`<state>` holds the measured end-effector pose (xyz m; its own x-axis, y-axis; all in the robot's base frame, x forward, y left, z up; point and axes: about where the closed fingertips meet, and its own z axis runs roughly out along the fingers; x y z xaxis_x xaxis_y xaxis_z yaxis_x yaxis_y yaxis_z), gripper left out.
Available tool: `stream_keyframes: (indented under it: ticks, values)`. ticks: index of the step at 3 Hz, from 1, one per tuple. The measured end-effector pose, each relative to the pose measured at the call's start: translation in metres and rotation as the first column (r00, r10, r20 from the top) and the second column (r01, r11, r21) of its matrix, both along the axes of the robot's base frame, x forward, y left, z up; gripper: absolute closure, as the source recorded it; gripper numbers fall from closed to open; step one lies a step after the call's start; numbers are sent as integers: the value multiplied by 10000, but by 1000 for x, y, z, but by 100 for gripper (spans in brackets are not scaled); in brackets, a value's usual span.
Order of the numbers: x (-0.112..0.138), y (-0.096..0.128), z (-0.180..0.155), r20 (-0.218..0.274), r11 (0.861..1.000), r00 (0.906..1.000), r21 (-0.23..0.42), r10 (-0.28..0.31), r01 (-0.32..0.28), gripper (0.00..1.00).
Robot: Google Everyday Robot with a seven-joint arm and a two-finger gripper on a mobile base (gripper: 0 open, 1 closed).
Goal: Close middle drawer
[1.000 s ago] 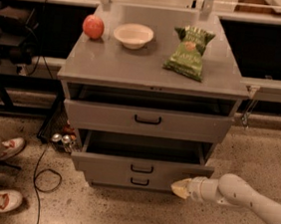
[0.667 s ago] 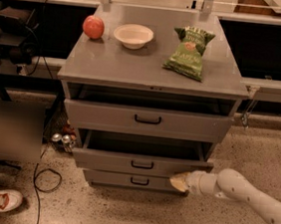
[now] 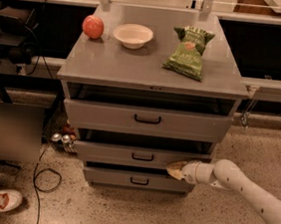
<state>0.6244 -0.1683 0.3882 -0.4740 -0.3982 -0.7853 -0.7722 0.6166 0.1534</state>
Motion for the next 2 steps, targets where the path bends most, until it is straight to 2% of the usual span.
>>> stream_keyframes:
  ticks: [1,2]
  values:
    - [12,3,4,272,9998,9996,188,76,-81,100]
    - [-24,-26,7,-56,9971,9977,369,-670,671,100]
